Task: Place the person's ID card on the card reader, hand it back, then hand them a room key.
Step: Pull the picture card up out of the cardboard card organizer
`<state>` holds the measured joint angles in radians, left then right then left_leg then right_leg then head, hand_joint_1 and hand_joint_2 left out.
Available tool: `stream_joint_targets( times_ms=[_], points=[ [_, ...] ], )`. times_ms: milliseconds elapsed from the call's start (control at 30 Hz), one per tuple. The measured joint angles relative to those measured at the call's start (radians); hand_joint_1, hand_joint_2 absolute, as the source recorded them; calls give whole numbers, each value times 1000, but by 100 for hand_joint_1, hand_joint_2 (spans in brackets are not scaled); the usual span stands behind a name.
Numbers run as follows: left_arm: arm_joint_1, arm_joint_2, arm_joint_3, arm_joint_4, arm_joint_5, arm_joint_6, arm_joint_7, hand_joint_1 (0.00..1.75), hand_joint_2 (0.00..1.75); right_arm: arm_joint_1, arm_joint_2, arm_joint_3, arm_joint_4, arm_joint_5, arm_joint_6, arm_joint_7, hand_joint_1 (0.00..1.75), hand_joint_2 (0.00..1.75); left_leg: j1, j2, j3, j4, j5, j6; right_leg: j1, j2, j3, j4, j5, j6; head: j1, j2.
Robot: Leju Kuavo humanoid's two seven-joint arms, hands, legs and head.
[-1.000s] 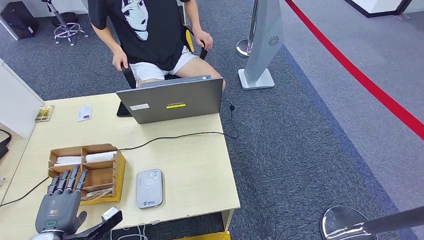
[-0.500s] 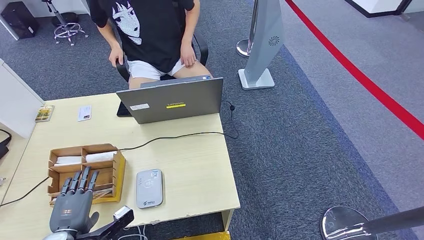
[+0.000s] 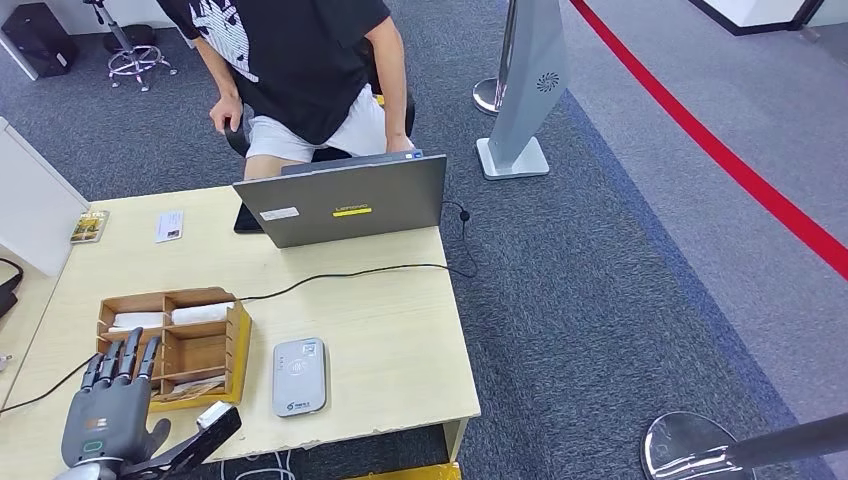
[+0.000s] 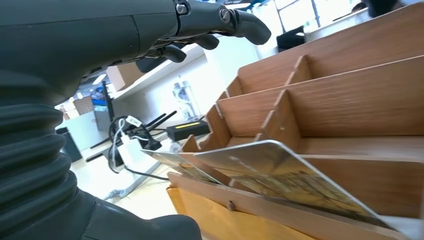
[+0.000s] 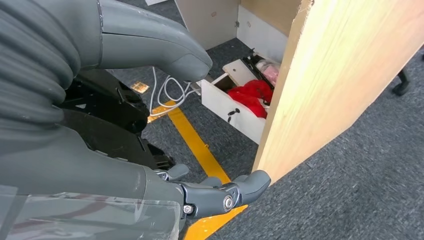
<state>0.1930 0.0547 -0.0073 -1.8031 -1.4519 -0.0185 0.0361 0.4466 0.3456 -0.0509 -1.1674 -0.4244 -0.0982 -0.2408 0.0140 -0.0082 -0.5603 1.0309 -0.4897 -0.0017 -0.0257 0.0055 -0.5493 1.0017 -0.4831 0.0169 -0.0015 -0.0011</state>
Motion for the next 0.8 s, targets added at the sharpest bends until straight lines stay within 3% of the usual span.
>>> stream_joint_targets(
  times_ms=[800],
  points=[
    [-5, 0, 6, 48, -38, 39, -42, 0, 175, 3, 0, 11, -4, 17, 2, 0, 0, 175, 0, 0, 0, 0, 0, 0, 0, 0, 0, 0, 0, 0, 0, 0]
  ],
)
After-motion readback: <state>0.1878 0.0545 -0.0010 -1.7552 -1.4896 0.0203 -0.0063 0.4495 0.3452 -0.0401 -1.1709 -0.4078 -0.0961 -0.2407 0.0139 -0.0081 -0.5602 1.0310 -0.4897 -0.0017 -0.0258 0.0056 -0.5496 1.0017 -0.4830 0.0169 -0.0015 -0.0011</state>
